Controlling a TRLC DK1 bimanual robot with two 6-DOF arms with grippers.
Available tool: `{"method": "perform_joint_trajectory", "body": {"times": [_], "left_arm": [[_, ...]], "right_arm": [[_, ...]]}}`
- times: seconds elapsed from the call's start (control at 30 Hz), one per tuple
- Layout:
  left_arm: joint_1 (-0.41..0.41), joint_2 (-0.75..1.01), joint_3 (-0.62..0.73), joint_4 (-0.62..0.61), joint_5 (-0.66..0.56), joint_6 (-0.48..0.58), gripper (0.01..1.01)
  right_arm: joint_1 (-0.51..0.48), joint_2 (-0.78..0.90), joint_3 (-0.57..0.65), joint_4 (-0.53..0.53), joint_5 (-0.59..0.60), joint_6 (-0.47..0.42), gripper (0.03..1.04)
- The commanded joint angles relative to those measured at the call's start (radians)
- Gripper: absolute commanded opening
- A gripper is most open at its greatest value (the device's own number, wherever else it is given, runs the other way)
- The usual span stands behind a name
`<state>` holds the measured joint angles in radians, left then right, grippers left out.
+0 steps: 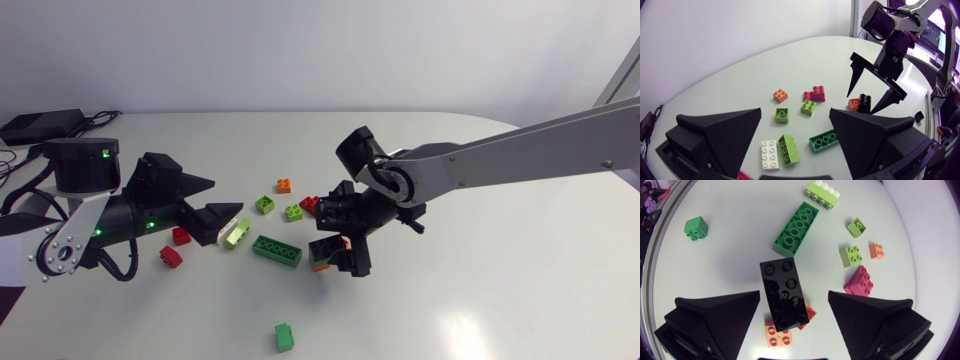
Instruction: Disassemble duplo
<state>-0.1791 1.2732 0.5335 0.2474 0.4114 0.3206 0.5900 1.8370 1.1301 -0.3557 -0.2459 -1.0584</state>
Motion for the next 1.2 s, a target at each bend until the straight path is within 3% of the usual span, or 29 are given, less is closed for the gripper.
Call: {"method": "perform_joint_trajectory", "body": {"times": [0.0, 0.1, 0.37, 0.57, 0.7, 0.8, 0.93, 1.17], "left_arm": [[-0.008, 0.0, -0.029, 0.001, -0.006, 0.02, 0.954], [-0.01, 0.008, -0.027, 0.001, -0.006, 0.021, 0.954], [-0.01, 0.008, -0.027, 0.001, -0.006, 0.023, 0.954], [-0.008, 0.002, -0.029, 0.0, -0.006, 0.021, 0.954], [-0.007, 0.002, -0.029, 0.0, -0.006, 0.023, 0.954], [-0.007, 0.002, -0.029, 0.0, -0.006, 0.023, 0.954], [-0.007, 0.002, -0.029, 0.001, -0.006, 0.023, 0.954], [-0.007, 0.0, -0.029, 0.0, -0.006, 0.023, 0.954]], "right_arm": [[0.007, 0.03, 0.008, 0.004, 0.011, -0.003, 0.91], [0.007, 0.031, 0.008, 0.0, 0.011, -0.003, 0.88], [0.002, 0.01, 0.007, 0.008, 0.002, 0.028, 0.62], [-0.006, -0.002, 0.005, 0.004, -0.006, 0.028, 0.61], [-0.01, -0.004, 0.011, 0.0, -0.007, 0.02, 0.62], [-0.019, -0.005, 0.011, -0.003, -0.006, 0.017, 0.85], [-0.022, -0.013, 0.011, -0.035, -0.007, -0.002, 0.93], [-0.025, -0.019, 0.007, -0.04, -0.006, -0.011, 0.94]]}}
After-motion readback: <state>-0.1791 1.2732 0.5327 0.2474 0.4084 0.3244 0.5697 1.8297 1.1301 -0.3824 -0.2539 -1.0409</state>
